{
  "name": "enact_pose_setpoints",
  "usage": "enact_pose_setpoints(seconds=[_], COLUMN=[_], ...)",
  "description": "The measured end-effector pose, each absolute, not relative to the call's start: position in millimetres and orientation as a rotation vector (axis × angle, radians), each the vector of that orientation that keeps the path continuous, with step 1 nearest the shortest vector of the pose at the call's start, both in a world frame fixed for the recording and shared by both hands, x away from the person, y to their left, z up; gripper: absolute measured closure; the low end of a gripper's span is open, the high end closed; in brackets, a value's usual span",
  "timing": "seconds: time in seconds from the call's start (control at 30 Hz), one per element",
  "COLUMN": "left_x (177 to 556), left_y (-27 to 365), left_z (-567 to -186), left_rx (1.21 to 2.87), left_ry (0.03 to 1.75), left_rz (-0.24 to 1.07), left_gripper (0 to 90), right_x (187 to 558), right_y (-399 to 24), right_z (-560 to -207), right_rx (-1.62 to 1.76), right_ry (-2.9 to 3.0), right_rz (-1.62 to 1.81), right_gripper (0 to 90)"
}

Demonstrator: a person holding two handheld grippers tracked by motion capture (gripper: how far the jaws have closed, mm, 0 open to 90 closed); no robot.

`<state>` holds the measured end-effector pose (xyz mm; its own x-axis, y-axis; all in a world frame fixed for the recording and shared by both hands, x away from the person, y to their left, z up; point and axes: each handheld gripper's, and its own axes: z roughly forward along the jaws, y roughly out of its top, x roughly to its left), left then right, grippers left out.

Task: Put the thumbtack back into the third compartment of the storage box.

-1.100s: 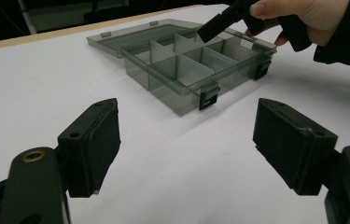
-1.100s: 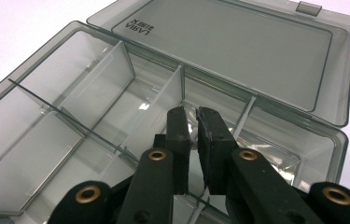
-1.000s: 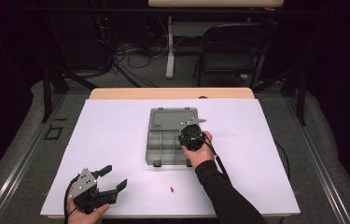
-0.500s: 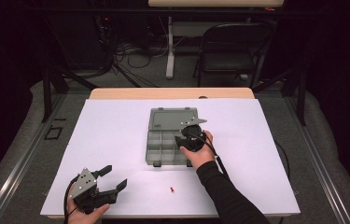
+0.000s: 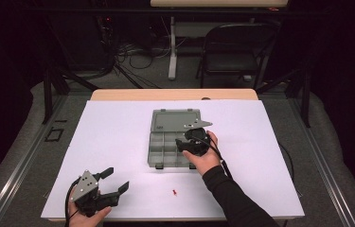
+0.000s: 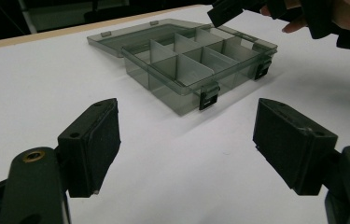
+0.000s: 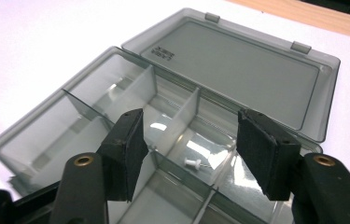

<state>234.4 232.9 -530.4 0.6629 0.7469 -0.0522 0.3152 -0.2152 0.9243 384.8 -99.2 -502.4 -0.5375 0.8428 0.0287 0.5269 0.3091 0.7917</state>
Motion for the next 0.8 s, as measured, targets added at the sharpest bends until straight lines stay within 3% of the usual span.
enact_pose_setpoints(seconds=[0.43,0.8], left_x=[234,234], left_y=[233,233], left_z=[-530,-530], left_rx=[1.802,1.804], left_ry=[0.846,0.851], left_rz=[0.504,0.503], left_gripper=[22.9,22.9], right_x=[345,306], right_y=[-98,-106], right_z=[-481,-483], right_rx=[1.070,1.023], right_ry=[2.205,2.209], right_rz=[1.137,1.211], right_gripper=[41.2,41.2])
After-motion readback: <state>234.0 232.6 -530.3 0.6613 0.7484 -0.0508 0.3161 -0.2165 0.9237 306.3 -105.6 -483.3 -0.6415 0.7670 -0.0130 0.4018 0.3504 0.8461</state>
